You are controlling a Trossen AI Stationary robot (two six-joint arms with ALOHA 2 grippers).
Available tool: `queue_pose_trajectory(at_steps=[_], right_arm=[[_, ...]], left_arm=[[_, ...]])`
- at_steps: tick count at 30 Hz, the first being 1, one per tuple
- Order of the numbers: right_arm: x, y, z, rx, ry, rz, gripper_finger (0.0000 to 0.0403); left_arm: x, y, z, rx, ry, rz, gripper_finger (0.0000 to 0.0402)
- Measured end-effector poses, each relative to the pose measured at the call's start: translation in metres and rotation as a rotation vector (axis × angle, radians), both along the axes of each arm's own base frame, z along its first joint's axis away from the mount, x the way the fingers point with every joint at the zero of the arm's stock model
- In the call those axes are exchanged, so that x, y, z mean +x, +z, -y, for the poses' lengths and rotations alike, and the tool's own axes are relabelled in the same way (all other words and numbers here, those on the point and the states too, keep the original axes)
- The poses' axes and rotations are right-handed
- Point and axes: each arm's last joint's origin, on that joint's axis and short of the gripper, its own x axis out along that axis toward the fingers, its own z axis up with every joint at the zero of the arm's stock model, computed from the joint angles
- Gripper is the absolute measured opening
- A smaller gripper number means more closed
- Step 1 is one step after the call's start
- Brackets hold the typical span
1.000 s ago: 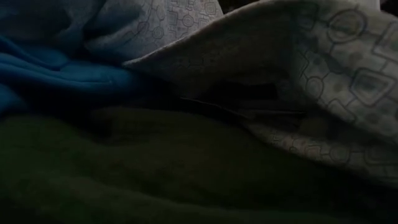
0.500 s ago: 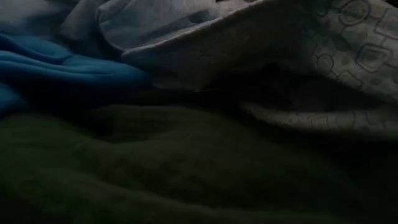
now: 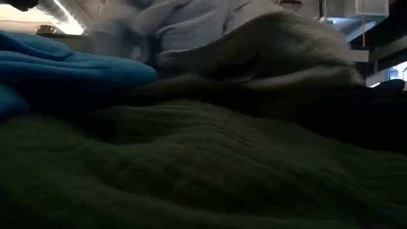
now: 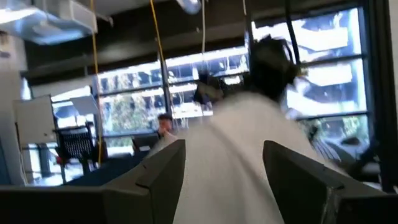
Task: Sort clothes
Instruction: Put the white patient gown into the left blue bin
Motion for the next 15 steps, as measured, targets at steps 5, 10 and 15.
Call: queue_pose_trajectory(at_steps=[5,10,15], right_arm=[[-0.01,0.047,0.002,-0.035,-0.021,0.12,0.0032],[-0.022,0.092,0.006,-0.069,-0.076,0.231,0.0032],[-0.04,0.134,0.012,-0.129,-0.178,0.318,0.0032]], left_arm=[[0.007,-0.019,0.002,-0.033,-0.023,-0.163,0.0207],[0.013,-0.035,0.004,-0.057,-0.028,-0.284,0.0207],[0.015,-0.037,0.005,-0.059,-0.028,-0.289,0.0207]])
